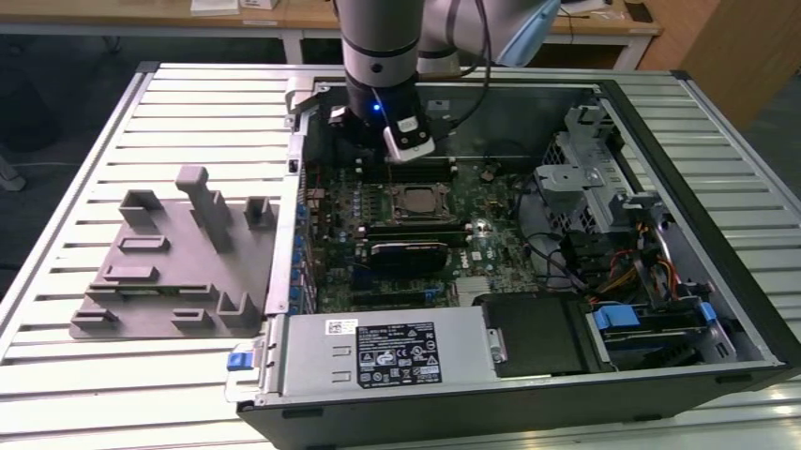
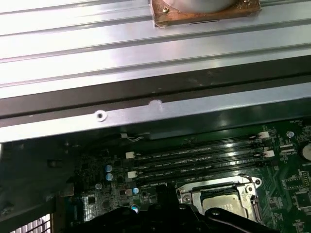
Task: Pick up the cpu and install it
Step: 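Install the first cpu locking lever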
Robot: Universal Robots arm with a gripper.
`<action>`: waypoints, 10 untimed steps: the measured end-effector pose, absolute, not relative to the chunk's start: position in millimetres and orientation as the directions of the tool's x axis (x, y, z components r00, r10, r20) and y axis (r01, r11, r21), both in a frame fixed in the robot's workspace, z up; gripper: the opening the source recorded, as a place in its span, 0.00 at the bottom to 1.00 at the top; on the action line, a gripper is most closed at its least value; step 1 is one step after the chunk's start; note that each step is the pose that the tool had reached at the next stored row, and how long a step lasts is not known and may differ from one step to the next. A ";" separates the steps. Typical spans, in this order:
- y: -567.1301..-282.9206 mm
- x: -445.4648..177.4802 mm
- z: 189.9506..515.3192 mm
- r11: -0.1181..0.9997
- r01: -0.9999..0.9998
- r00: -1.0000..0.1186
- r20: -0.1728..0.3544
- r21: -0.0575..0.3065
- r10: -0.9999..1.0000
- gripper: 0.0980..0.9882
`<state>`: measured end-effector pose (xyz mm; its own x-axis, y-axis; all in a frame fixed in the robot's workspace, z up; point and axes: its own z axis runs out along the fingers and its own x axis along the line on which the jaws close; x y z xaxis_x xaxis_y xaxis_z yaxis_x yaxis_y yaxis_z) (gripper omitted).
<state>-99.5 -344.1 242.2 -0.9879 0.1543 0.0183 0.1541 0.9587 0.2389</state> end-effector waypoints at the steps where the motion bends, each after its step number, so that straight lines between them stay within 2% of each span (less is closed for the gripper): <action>1: -344.1 -96.6 242.2 0.959 0.154 -0.988 0.018 0.239 0.154 0.01; 10: -344.1 -67.4 242.1 0.959 0.154 -0.988 0.018 0.239 0.154 0.01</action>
<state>-67.4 -344.1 242.1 -0.9879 0.1541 0.0185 0.1541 0.9588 0.2389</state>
